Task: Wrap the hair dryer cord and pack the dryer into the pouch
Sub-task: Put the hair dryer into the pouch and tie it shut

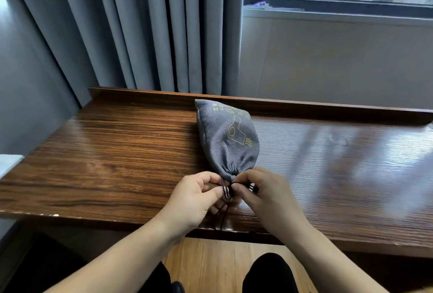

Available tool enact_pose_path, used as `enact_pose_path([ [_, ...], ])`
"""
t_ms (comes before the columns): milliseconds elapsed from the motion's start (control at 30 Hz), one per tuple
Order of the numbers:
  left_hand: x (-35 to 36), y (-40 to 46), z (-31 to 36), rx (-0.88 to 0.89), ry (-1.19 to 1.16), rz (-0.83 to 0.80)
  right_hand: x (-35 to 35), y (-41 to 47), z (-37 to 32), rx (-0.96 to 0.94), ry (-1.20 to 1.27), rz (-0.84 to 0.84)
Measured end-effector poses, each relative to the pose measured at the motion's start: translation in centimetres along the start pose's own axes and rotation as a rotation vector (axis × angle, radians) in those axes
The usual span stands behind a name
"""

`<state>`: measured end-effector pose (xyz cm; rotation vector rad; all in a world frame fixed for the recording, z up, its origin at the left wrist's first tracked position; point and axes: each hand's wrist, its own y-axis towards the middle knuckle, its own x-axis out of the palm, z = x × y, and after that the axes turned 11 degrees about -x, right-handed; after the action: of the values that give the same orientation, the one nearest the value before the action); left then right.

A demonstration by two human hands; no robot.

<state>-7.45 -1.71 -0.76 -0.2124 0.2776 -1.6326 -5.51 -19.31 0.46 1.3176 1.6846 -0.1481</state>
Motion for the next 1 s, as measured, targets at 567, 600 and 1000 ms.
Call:
enact_pose_path([
  [567, 0.0, 0.5, 0.4, -0.035, -0.042, 0.020, -0.4, -1.2, 0.4, 0.039, 0.155, 0.111],
  [600, -0.1, 0.5, 0.3, -0.034, -0.057, 0.025, -0.5, -1.5, 0.3, 0.024, 0.064, 0.197],
  [1000, -0.2, 0.3, 0.5, -0.007, -0.064, 0.036, 1.3, -2.8, -0.8, 0.106, 0.228, 0.041],
])
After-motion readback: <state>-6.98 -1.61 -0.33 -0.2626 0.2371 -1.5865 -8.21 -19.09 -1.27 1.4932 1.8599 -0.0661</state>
